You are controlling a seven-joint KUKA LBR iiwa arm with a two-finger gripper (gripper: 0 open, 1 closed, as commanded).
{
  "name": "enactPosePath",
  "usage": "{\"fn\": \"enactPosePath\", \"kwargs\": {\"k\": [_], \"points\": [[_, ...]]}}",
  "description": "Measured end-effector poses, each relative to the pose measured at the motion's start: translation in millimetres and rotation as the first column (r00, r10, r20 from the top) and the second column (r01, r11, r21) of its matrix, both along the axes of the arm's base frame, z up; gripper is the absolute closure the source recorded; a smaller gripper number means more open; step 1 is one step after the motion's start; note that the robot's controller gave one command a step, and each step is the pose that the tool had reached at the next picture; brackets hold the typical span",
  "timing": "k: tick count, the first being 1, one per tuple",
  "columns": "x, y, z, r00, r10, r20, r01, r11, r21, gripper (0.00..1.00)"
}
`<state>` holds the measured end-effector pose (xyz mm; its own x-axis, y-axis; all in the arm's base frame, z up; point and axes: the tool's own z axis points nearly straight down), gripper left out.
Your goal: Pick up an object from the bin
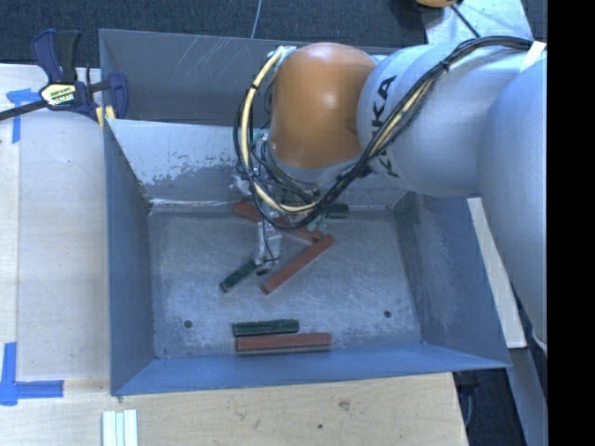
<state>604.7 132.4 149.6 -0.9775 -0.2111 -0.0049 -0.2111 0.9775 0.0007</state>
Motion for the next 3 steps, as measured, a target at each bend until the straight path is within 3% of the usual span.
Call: {"fn": "enactPosePath", "kwargs": {"k": [1,2,3], "points": [[-32.9,0,-77,0.970,0.245,0.001,-0.245,0.970,0.000,1.00],[-32.9,0,-77,0.970,0.244,0.001,-0.244,0.970,0.000,1.00],[-33.3,-5,-24,0.972,0.236,-0.007,-0.236,0.972,-0.001,1.00]]}}
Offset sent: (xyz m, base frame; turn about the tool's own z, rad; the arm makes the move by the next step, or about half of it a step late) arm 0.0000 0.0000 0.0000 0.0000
